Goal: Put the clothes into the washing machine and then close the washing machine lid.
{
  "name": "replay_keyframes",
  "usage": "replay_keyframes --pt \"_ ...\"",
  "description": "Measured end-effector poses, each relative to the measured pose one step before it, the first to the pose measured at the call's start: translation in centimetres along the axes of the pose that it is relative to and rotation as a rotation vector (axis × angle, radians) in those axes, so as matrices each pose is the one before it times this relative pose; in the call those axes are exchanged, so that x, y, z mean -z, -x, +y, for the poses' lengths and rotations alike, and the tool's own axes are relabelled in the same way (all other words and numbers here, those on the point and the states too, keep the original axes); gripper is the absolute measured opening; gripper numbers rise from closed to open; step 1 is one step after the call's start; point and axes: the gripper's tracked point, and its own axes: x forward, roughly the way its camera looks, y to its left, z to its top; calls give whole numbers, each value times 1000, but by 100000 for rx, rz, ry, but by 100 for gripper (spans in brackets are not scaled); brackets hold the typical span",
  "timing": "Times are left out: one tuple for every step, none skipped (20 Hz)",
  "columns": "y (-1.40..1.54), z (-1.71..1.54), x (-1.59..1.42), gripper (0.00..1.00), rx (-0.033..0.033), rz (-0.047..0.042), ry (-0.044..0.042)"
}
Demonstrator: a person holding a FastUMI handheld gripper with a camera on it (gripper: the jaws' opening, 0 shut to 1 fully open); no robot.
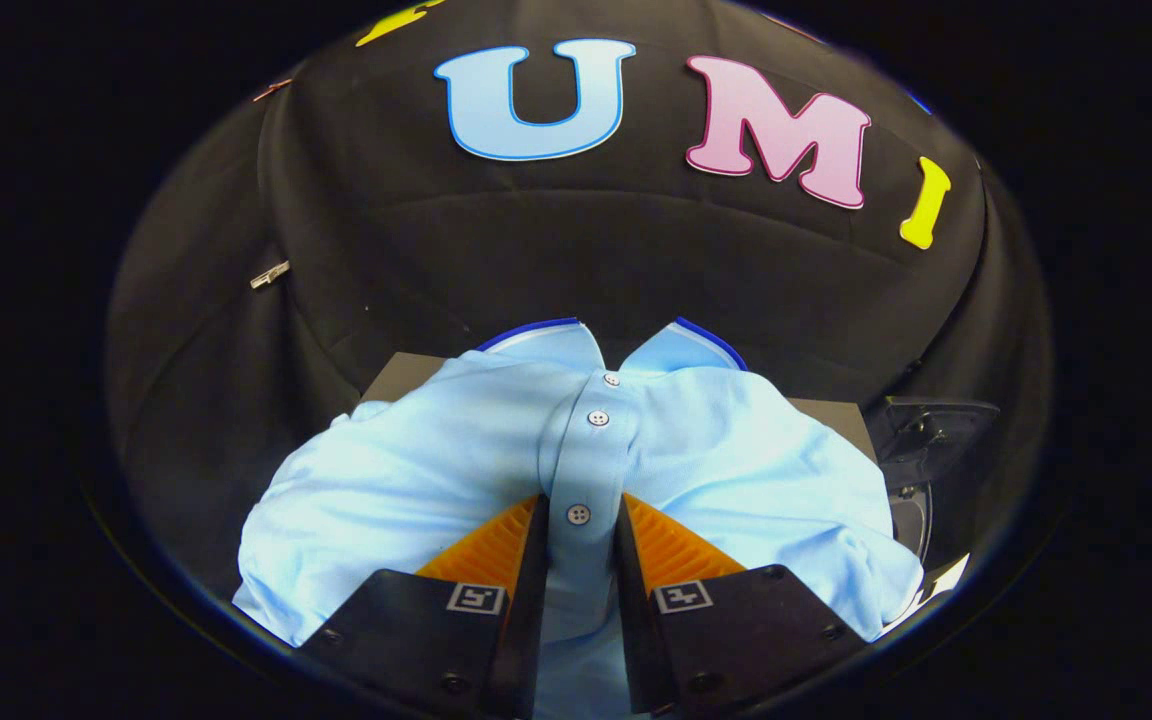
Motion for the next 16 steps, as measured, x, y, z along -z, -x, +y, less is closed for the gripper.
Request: replay_keyframes --pt "171 -388 16 40 1345 -1049 -494" --pt "-7 -224 55 21 931 -799 -803" --pt "151 -228 396 21 648 -143 -817" --pt "79 -120 141 21 -188 -311 -1590" --pt "13 64 -18 21 -983 -864 -3015" --pt "34 42 77 21 -1266 -1185 -3728" --pt "-115 40 -210 21 -1481 -922 -1386" --pt "-544 -114 23 18 -59 -795 -577" --pt "598 58 -283 18 772 -142 938" --pt "-88 32 103 18 1256 857 1071" --pt "-109 -150 -264 18 1520 -363 1787" --pt "62 1 171 10 984 1320 2760" --pt "-125 50 49 10 436 1574 1826" --pt "15 -78 -92 10 -164 432 -293" --pt "-10 16 93 10 -465 517 -621" --pt "-7 57 -105 10 -536 -440 -98"
